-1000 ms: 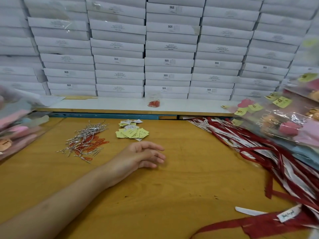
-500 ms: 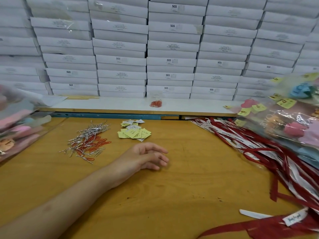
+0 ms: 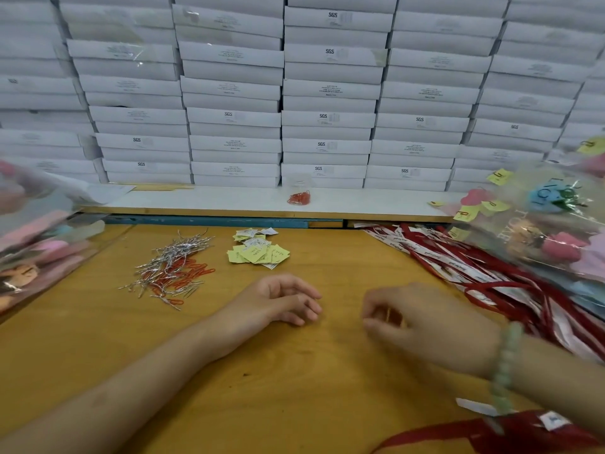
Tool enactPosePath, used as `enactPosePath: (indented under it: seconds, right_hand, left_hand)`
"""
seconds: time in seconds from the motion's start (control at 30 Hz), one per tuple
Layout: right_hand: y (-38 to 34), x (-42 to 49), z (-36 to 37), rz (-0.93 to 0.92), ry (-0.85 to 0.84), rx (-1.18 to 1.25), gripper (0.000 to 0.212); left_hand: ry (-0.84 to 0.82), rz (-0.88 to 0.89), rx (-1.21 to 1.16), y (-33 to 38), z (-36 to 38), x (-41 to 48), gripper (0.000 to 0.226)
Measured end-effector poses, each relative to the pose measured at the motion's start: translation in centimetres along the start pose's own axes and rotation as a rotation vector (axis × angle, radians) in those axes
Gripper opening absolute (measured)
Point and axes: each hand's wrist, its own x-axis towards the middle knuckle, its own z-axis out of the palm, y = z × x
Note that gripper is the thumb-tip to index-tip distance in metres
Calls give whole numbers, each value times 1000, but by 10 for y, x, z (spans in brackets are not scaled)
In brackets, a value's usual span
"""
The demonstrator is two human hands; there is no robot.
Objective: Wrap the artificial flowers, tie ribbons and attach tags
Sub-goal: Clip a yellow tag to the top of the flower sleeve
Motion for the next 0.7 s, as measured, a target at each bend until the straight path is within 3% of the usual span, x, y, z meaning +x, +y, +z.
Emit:
enactPosePath:
  seconds: [0.13,0.27,0.7]
  right_hand:
    - [5,24,33,94,44,69,19]
    - [18,27,43,70,118,153,22]
    - [27,26,48,37,122,259,25]
  left_hand:
    - [11,12,84,-1,3,0,15]
    - [8,15,132,-2,3,1,16]
    - [53,-55,233,10,8,-22,19]
